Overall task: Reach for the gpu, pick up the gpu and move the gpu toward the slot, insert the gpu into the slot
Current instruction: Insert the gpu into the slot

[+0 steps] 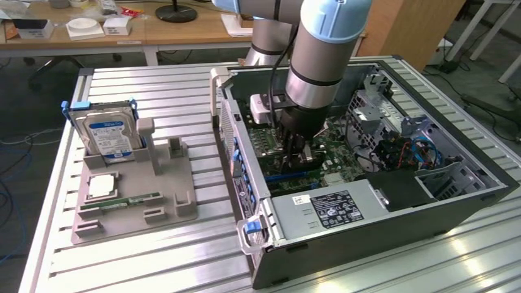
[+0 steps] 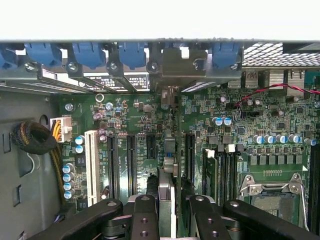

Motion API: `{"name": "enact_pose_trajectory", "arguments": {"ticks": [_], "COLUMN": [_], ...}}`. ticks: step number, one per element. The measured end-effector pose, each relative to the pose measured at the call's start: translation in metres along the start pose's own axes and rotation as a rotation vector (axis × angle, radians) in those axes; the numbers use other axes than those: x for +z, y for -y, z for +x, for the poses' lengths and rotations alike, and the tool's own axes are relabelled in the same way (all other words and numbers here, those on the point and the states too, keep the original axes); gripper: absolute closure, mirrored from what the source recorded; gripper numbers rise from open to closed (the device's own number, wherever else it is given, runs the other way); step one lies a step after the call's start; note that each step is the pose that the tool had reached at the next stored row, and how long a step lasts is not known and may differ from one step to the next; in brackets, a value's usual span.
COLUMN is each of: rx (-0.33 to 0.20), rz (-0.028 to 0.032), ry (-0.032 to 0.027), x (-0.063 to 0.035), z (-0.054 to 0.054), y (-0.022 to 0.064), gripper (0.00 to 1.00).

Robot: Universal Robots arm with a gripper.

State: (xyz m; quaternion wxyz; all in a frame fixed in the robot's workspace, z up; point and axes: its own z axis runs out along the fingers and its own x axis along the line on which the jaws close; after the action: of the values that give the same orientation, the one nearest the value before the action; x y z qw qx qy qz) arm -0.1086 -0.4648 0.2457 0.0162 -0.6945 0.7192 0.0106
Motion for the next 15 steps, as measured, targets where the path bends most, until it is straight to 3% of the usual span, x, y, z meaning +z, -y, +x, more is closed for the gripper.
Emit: {"name": "enact_pose_trajectory", "arguments": {"ticks": [7, 9, 15], "rx": [0.000, 0.000, 0.000], "rz": [-0.0003, 0.0002, 0.0003], "ry": [-0.0007, -0.0110, -0.0117], "x": [-0.0001, 0.0000, 0.0001], "z": [-0.0007, -0.0011, -0.0018], "y": [-0.0001, -0.0001, -0.0001], "gripper": [0.71, 0.71, 0.71]}}
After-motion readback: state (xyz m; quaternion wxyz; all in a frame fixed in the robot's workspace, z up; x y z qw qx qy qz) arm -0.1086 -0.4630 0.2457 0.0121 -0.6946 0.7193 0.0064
